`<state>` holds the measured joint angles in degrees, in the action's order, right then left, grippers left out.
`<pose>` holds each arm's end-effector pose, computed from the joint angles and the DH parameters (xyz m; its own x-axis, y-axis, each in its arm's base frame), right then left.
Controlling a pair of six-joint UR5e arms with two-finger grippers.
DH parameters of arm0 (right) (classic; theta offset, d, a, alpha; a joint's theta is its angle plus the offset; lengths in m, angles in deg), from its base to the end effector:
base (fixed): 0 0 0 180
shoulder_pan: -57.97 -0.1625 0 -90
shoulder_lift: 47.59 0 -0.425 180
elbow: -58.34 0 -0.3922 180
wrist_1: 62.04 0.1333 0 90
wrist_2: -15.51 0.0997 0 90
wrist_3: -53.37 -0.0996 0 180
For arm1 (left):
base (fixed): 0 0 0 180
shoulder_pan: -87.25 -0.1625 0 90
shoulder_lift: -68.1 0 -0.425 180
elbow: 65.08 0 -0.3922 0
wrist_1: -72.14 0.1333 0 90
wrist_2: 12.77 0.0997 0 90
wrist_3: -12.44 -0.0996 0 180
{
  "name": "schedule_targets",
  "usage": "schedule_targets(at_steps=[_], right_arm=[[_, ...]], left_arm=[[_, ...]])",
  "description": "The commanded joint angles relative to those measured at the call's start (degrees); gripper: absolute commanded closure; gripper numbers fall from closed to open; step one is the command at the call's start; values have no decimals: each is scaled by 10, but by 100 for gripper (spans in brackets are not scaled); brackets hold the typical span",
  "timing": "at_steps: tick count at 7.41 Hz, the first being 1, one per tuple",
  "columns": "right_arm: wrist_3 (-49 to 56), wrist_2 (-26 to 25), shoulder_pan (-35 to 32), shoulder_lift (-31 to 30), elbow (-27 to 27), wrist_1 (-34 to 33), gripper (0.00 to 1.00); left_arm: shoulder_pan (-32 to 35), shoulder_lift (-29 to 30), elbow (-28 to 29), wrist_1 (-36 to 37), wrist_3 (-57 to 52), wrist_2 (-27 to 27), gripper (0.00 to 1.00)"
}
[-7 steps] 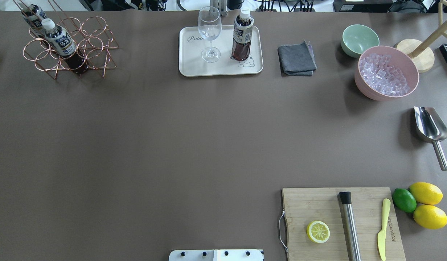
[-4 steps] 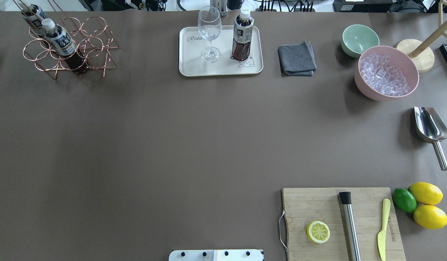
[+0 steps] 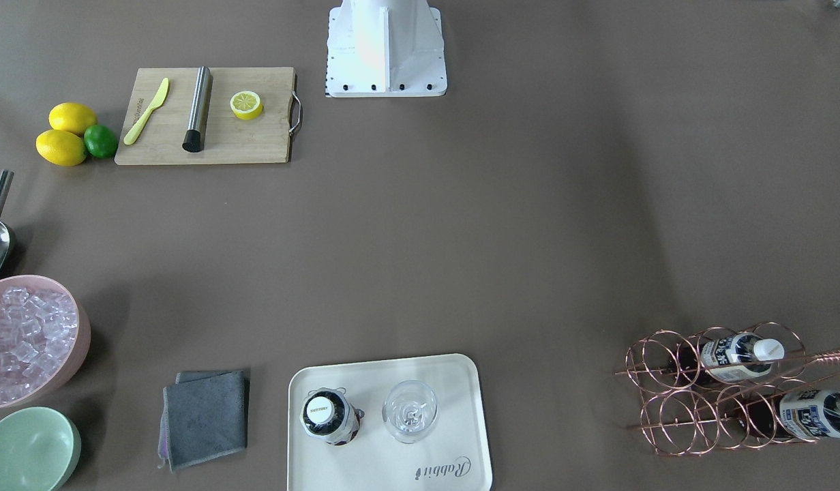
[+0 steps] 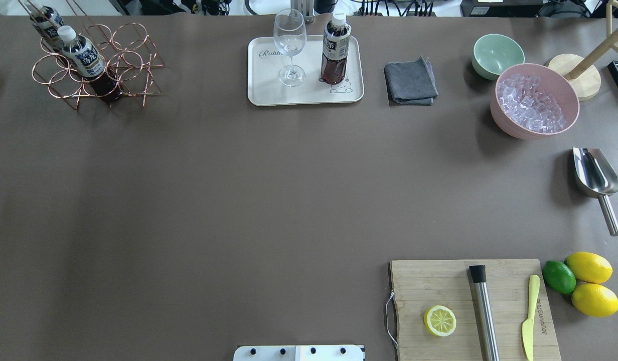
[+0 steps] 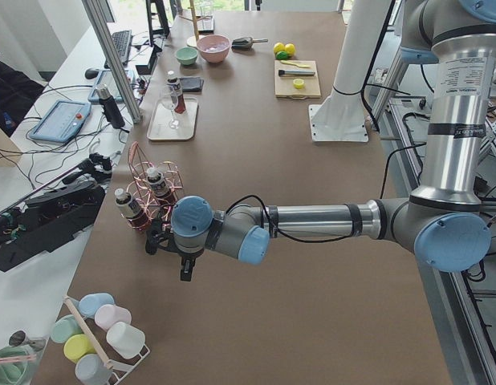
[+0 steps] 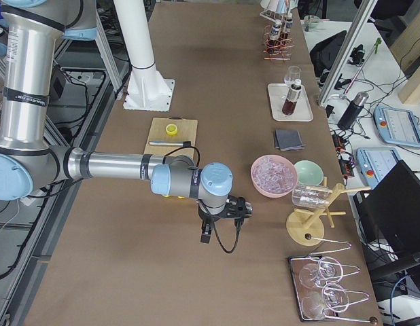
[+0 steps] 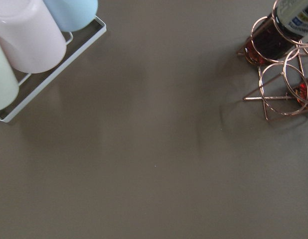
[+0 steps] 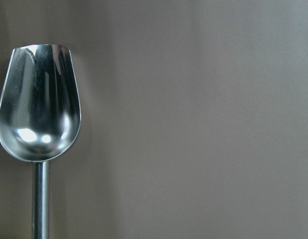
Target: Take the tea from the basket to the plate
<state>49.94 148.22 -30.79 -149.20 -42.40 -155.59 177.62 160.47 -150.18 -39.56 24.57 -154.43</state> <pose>0.0571 -0.4017 0.6654 0.7357 0.0959 0.6704 -0.0225 0.9928 -0.1174 -0.0586 -0.5235 0.6301 0.6068 0.0494 -0.7933 0.1367 0.9767 0.1654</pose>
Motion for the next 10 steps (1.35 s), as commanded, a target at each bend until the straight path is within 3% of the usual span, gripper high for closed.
schedule_targets(at_steps=[1, 3, 5, 8, 10], right_arm=[[0, 1, 0, 0, 0, 0, 0], [0, -1, 0, 0, 2, -1, 1], [1, -1, 0, 0, 4, -1, 0], [1, -2, 1, -1, 5, -1, 1], [1, -2, 0, -1, 5, -1, 0]], left_arm=[[-50, -18, -100, 86, -3, 15, 2], [-51, -38, -155, 168, -53, 23, 2], [28, -98, -148, 176, -167, 38, 2], [41, -107, -137, 184, -170, 103, 2], [41, -105, -143, 188, -169, 103, 2]])
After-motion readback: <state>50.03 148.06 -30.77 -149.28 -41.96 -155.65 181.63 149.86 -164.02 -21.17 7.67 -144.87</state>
